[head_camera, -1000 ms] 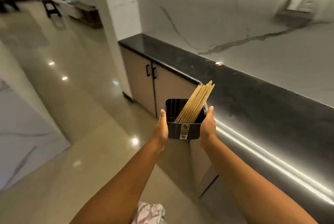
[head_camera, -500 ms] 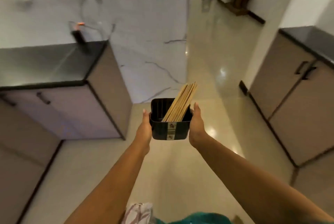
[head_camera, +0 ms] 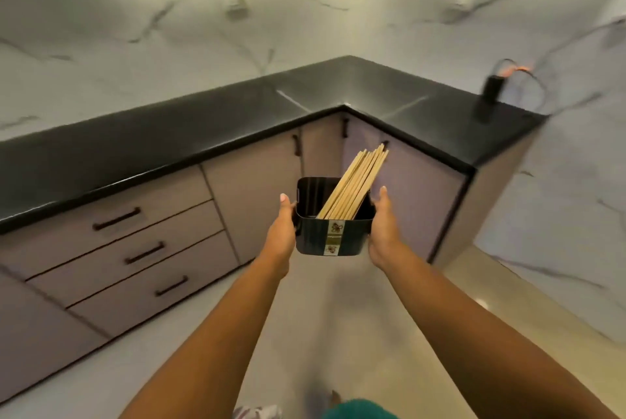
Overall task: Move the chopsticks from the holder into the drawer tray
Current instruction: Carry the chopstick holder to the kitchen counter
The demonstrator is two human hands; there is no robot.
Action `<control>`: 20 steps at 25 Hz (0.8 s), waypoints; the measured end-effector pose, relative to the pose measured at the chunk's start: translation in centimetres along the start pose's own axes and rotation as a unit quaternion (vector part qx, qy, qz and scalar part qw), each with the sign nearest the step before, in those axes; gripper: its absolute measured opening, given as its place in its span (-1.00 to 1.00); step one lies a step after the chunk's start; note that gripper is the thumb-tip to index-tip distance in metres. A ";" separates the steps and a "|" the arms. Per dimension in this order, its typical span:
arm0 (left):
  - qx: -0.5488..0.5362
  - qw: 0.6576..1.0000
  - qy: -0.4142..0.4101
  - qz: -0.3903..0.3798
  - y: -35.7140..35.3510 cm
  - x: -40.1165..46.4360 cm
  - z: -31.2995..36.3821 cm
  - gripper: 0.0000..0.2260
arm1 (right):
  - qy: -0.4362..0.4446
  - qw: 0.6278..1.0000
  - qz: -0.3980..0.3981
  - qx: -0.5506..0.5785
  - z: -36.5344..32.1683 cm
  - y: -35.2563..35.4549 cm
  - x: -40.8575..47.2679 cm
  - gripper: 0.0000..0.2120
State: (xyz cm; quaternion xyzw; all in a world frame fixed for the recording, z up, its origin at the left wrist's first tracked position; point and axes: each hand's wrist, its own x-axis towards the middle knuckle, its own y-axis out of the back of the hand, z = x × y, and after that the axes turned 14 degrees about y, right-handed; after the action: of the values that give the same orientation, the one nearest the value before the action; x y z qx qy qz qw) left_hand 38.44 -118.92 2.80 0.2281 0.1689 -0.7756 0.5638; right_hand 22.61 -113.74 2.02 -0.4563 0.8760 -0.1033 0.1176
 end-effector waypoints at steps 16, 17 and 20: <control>-0.280 0.909 0.017 0.308 38.0 15.0 10.4 -0.49 | -0.101 0.909 -0.399 -0.069 12.5 -47.8 17.1 -0.52; -0.285 0.904 0.011 0.319 40.2 16.0 10.8 -0.50 | -0.098 0.906 -0.405 -0.068 13.1 -50.2 17.5 -0.54; -0.262 0.906 0.000 0.333 46.9 19.8 12.5 -0.49 | -0.082 0.906 -0.412 -0.061 15.1 -57.2 19.6 -0.54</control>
State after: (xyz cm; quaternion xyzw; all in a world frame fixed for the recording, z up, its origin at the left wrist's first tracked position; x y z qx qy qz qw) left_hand 75.85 -155.61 2.27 0.1150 0.2803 -0.4704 0.8288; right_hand 60.63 -163.15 1.94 -0.7893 0.6022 -0.0515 0.1081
